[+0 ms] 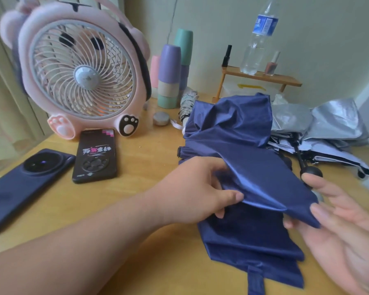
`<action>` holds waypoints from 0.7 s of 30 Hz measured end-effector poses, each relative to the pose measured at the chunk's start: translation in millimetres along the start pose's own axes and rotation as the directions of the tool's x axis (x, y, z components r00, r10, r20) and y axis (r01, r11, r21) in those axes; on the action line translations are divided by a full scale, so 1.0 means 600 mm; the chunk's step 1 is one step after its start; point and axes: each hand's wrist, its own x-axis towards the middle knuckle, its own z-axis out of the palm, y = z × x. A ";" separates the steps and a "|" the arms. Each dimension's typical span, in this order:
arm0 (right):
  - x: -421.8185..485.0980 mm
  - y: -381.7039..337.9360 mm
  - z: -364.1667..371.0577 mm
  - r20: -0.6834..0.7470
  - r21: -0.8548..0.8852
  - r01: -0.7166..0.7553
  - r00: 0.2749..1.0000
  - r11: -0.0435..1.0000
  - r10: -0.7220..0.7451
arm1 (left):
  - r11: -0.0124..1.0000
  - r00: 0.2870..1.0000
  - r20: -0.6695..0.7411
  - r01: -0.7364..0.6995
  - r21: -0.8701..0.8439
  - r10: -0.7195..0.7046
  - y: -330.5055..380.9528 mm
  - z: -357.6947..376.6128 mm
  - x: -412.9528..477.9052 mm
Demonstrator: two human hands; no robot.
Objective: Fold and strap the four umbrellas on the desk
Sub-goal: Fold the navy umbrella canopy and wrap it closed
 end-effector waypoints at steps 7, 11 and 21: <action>0.000 -0.007 0.010 -0.055 0.034 -0.122 0.991 0.992 0.124 | 0.990 0.993 -0.101 -0.045 0.136 0.059 0.010 0.018 -0.003; -0.003 -0.025 0.017 -0.089 -0.236 -0.019 0.996 0.971 -0.002 | 0.969 0.969 -0.204 -0.089 0.228 0.137 0.009 0.028 0.005; 0.003 -0.006 0.036 -0.053 -0.768 0.222 0.913 0.601 -0.405 | 0.815 0.805 -0.289 -0.361 0.454 0.518 0.009 -0.010 0.001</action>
